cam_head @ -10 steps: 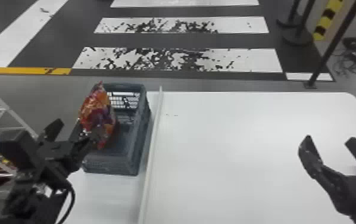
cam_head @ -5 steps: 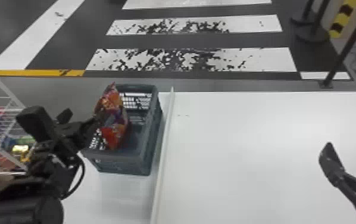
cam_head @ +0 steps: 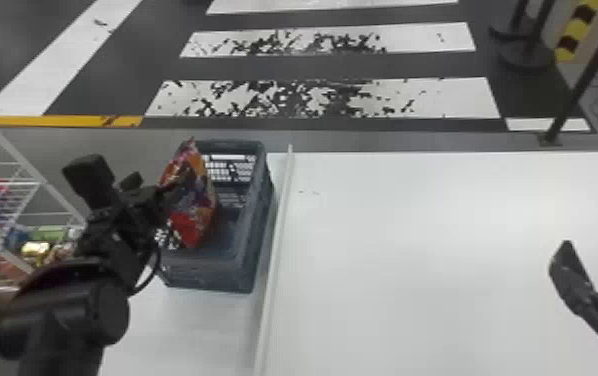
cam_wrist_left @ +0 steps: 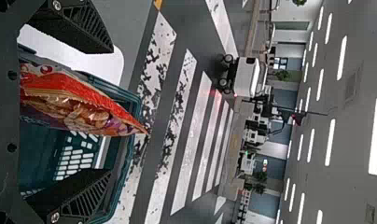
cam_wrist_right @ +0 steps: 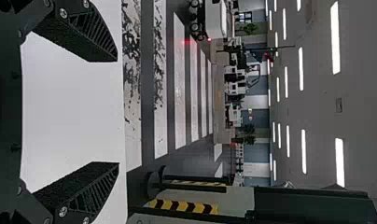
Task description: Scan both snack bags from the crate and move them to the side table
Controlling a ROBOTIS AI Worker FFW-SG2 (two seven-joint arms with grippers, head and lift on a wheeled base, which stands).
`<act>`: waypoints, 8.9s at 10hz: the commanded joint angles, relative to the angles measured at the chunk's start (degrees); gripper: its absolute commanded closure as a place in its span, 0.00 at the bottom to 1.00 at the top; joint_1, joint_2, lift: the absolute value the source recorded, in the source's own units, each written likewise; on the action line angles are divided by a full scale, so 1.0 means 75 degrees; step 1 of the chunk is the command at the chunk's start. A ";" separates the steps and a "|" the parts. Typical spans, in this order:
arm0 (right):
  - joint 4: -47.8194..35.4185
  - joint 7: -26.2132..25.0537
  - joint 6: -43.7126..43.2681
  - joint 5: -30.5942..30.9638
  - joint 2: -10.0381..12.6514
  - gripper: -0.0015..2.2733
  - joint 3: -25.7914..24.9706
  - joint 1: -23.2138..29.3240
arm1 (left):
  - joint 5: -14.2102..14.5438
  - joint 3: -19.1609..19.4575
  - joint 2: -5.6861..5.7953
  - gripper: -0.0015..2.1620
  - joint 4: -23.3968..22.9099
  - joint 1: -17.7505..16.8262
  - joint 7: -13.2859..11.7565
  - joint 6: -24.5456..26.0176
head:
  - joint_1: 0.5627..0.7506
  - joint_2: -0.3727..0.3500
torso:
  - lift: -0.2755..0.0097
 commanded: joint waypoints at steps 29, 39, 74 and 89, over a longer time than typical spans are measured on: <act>-0.0340 -0.0071 -0.0351 -0.0223 0.0007 0.06 -0.0076 0.0001 | 0.2875 -0.1551 -0.0945 0.88 -0.4802 0.1850 -0.0284 0.3514 | 0.70 0.18 | 0.86; -0.0106 -0.0071 -0.0351 -0.0516 0.0007 0.06 -0.0170 -0.0327 | 0.2922 -0.2324 -0.1597 0.88 0.0389 0.0174 -0.2569 0.3139 | 0.70 0.03 | 0.86; 0.0879 0.0996 0.0422 -0.0047 0.0007 0.06 -0.0216 -0.0491 | -0.1215 -0.1235 -0.0675 0.03 -0.3665 0.3549 -0.0905 -0.0423 | 0.70 0.33 | 0.86; 0.3047 -0.1828 -0.0516 0.5660 -0.1230 0.06 0.3229 -0.0046 | -0.0172 -0.0660 -0.0101 0.03 -0.3630 0.4146 -0.1597 -0.0751 | 0.70 0.75 | 0.86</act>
